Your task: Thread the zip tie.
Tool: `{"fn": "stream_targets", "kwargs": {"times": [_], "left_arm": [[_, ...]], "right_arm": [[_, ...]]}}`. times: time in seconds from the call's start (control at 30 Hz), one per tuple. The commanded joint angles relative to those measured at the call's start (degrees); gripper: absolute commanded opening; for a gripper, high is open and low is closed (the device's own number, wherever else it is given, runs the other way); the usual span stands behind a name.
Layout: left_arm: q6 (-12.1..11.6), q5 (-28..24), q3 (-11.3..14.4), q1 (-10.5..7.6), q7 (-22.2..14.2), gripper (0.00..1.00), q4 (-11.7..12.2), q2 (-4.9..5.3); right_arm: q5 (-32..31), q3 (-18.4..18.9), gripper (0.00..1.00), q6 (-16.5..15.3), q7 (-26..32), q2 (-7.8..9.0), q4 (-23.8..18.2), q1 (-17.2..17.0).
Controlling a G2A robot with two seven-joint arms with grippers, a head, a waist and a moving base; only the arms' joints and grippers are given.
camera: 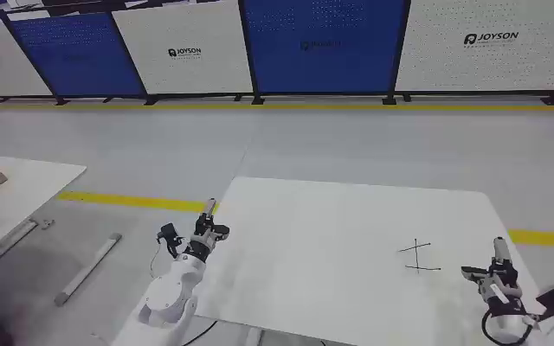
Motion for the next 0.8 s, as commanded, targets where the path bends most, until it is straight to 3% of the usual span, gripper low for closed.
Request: {"fn": "stream_targets", "kwargs": {"times": [0.0, 0.03, 0.07, 0.1, 0.13, 0.17, 0.2, 0.23, 0.27, 0.4, 0.63, 0.77], "left_arm": [[0.0, 0.0, 0.0, 0.0, 0.0, 1.0, 0.0, 0.0], [0.0, 0.0, 0.0, 0.0, 0.0, 1.0, 0.0, 0.0], [0.0, 0.0, 0.0, 0.0, 0.0, 0.78, 0.0, 0.0], [0.0, 0.0, 0.0, 0.0, 0.0, 0.78, 0.0, 0.0], [0.0, 0.0, 0.0, 0.0, 0.0, 1.0, 0.0, 0.0], [0.0, 0.0, 0.0, 0.0, 0.0, 0.78, 0.0, 0.0], [0.0, 0.0, 0.0, 0.0, 0.0, 1.0, 0.0, 0.0], [0.0, 0.0, 0.0, 0.0, 0.0, 1.0, 0.0, 0.0], [0.0, 0.0, 0.0, 0.0, 0.0, 1.0, 0.0, 0.0], [0.0, 0.0, 0.0, 0.0, 0.0, 1.0, 0.0, 0.0], [0.0, 0.0, 0.0, 0.0, 0.0, 1.0, 0.0, 0.0], [0.0, 0.0, 0.0, 0.0, 0.0, 1.0, 0.0, 0.0]], "right_arm": [[0.0, 0.0, 0.78, 0.0, 0.0, 0.0, 0.0, 0.0], [0.0, 0.0, 0.78, 0.0, 0.0, 0.0, 0.0, 0.0], [0.0, 0.0, 0.78, 0.0, 0.0, 0.0, 0.0, 0.0], [0.0, 0.0, 1.0, 0.0, 0.0, 0.0, 0.0, 0.0], [0.0, 0.0, 0.78, 0.0, 0.0, 0.0, 0.0, 0.0], [0.0, 0.0, 1.0, 0.0, 0.0, 0.0, 0.0, 0.0], [0.0, 0.0, 1.0, 0.0, 0.0, 0.0, 0.0, 0.0], [0.0, 0.0, 0.78, 0.0, 0.0, 0.0, 0.0, 0.0], [-0.27, 0.09, 1.0, -0.17, 0.41, 0.03, -0.21, 0.04], [-2.19, 2.32, 1.0, -1.22, 5.91, 0.41, -1.21, -1.14], [-10.85, 7.77, 1.0, -0.39, 24.84, 2.15, -2.14, -1.95], [-11.48, 8.43, 1.0, -0.42, 26.3, 2.31, -1.9, -1.83]]}}
